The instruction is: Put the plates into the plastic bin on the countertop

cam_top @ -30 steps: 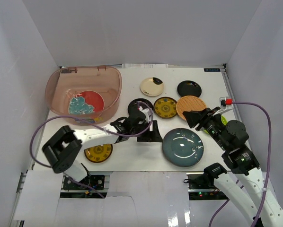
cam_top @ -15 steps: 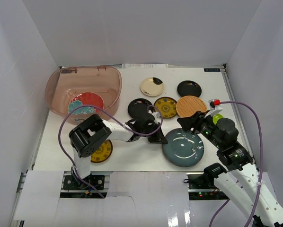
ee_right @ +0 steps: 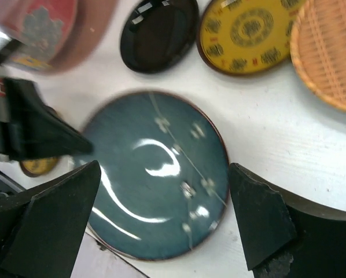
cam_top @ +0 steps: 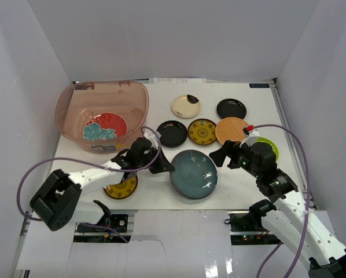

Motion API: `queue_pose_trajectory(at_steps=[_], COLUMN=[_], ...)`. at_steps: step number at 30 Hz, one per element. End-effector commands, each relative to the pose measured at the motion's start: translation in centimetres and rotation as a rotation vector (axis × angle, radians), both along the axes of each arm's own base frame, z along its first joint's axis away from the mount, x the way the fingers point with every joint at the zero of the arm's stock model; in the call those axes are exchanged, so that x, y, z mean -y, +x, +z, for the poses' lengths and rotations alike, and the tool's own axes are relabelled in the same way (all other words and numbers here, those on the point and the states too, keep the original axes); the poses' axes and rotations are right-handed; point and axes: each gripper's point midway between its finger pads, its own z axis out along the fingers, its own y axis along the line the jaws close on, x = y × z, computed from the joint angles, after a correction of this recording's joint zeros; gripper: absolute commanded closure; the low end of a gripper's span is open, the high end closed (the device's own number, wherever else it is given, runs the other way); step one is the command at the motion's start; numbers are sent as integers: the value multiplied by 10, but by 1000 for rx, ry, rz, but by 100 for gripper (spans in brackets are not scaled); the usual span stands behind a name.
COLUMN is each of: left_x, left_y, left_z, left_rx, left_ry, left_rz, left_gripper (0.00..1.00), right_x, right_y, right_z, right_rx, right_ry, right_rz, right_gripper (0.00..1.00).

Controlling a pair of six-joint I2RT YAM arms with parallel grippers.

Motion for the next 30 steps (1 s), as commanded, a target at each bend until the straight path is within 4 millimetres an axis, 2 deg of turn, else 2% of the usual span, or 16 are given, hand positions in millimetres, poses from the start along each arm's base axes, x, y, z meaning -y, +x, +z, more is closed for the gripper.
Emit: queue_pose_trajectory(at_steps=[1,2,6,10,11,13,14,15,19,21,22,24,25,26,28,30], left_x=[-1,-6,-15,-17,-17,-18,-19,-20,-25,-28,-29,-30,-30,-30,-32,-35], left_y=[7,8,8,8,10,10,10,14,15,11,10,8,8,7,7,9], left_z=[79,93,119,139,147,153,158,165,189,192,197,203,204,203,204,206], left_rx=[132,153,191,219,235,249,258,273,330,325,328,334,329,329,329,343], left_ry=[-192,-222,-292,-323,-329,-327,-329,-329,-333,-331,-335,-337,-335,-329,-316,-305], left_rz=[-8,9,22,3,2,-3,-2,10,20,14,11,4,-3,-8,-8,3], left_gripper=[100,100,100,100,100,100,100,100,100,100,98,81,70,53,45,44], right_x=[4,2,-6,-23,-29,-40,-42,-48,-66,-74,-77,-83,-87,-90,-94,-100], right_y=[-2,-3,-14,-27,-26,-31,-30,-27,-28,-27,-27,-23,-18,-18,-15,-12], right_z=[-35,-44,-72,-80,-74,-65,-61,-47,-17,-4,5,16,29,38,55,76], right_rx=[-54,-87,-159,-205,-186,-193,-187,-138,-92,-97,-96,-78,-57,-42,-10,27], right_ry=[-65,-60,-45,16,49,122,146,193,353,416,440,458,465,472,484,496], right_rz=[5,8,55,158,183,223,228,249,311,345,357,386,399,420,448,482], right_gripper=[4,4,5,1,6,28,41,61,71,92,92,92,92,92,92,92])
